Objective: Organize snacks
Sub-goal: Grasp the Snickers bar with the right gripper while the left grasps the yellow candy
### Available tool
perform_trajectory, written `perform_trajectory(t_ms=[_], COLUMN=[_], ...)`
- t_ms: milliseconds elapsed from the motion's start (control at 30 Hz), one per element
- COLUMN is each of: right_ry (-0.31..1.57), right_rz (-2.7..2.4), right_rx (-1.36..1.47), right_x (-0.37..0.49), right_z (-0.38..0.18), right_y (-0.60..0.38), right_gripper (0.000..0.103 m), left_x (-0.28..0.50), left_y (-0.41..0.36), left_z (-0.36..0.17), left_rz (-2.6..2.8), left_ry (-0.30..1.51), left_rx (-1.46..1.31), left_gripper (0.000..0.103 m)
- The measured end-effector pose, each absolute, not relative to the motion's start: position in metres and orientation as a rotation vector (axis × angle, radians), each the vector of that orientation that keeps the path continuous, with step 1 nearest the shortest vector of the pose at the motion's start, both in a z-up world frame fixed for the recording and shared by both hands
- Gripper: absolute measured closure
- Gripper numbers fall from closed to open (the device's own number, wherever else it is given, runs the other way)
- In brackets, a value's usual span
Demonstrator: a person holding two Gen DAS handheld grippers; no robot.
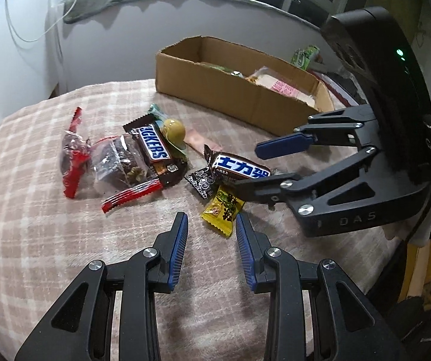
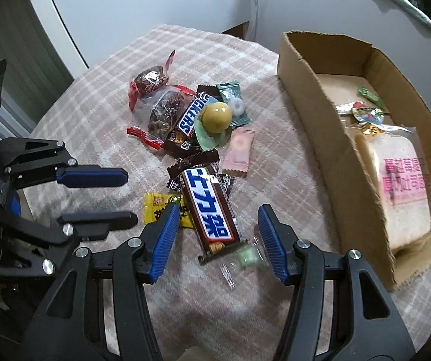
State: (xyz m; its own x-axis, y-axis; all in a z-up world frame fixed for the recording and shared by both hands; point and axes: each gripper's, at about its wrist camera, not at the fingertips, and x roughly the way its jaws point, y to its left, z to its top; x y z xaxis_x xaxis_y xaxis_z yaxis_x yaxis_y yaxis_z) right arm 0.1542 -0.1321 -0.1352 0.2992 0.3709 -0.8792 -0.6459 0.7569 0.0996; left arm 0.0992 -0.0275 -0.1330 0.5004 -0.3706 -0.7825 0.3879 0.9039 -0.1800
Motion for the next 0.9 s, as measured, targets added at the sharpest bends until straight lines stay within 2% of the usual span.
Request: perform_trajectory(t_ms=[33, 100, 267, 400, 900], right_ry=[1.074, 1.089, 1.133, 1.150, 1.166], right_rz=[0.689, 0.686, 0.669, 0.653, 0.659], right_rx=[-0.296, -0.286, -0.223, -0.170, -0.169], right_x=[0.156, 0.159, 0.166, 0.166, 0.167], right_z=[-0.137, -0.141, -0.150, -0.149, -0.149], right_y=[-0.131, -0.128, -0.135, -0.147, -0.152], right_gripper=[0.047, 0.058, 0.062, 0.072, 0.072], left_x=[0.100, 0.103, 0.108, 0.113, 0.125], left_y=[-0.028, -0.029, -0.040, -0.050, -0.059], left_z=[-0.134, -0.135, -0.137, -0.141, -0.152], left_rz=[-0.460, -0.464, -0.483, -0.491, -0.489], left_ry=[0.942, 0.947, 0.959, 0.963, 0.973], left_rx=[0.023, 0.029, 0.079, 0.129, 0.201], left_gripper=[0.072, 0.072, 0.072, 0.072, 0.072])
